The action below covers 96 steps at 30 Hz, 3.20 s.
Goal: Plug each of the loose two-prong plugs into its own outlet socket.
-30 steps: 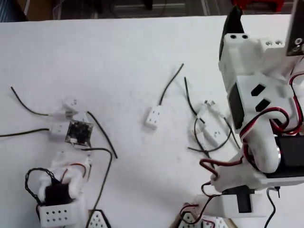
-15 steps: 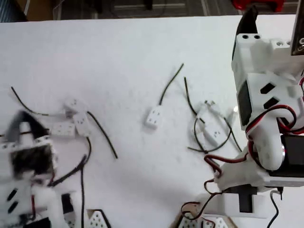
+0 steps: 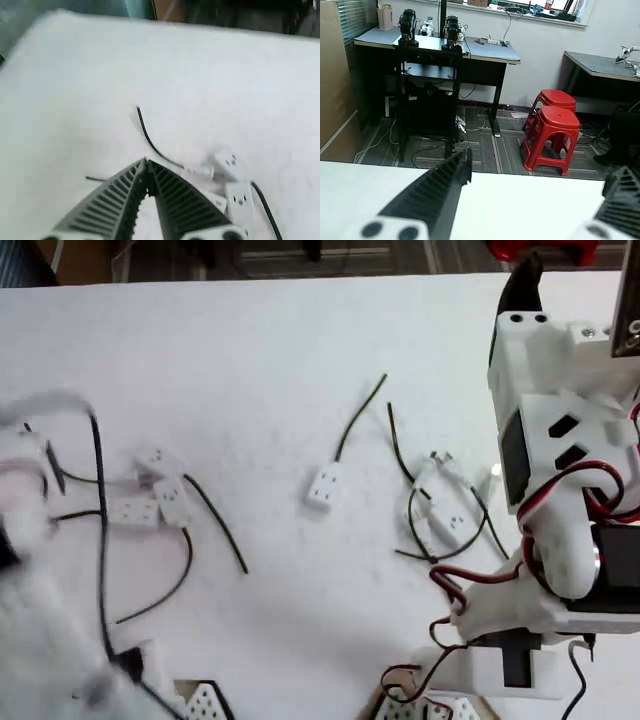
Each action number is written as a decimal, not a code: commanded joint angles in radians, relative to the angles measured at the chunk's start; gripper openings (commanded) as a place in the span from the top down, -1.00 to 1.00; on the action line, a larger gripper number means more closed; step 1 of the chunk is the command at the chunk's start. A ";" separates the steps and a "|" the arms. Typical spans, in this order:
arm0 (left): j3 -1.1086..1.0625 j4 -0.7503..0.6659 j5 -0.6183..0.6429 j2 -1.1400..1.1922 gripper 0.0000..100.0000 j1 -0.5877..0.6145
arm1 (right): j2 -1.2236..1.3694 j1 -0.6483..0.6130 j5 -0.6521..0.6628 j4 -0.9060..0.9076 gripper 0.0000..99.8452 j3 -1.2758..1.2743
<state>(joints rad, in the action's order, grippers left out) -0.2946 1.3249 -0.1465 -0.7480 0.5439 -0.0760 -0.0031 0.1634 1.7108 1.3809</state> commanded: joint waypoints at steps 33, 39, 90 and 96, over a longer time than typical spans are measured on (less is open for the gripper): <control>0.816 0.453 0.741 1.468 0.95 -0.203 | 0.110 -0.010 0.012 -0.036 0.22 0.015; 0.905 0.448 0.738 1.395 0.90 -0.202 | 0.110 -0.012 0.012 -0.036 0.22 0.012; 0.499 0.166 1.086 1.205 0.60 -0.022 | 0.111 -0.071 0.014 -0.031 0.22 0.006; 0.489 0.118 1.086 1.205 0.60 -0.024 | 0.111 -0.071 0.014 -0.031 0.22 0.006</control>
<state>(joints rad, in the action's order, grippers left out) 0.1918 1.4722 0.9306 0.5255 0.5163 0.0330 -0.0660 0.1711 1.6985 1.3809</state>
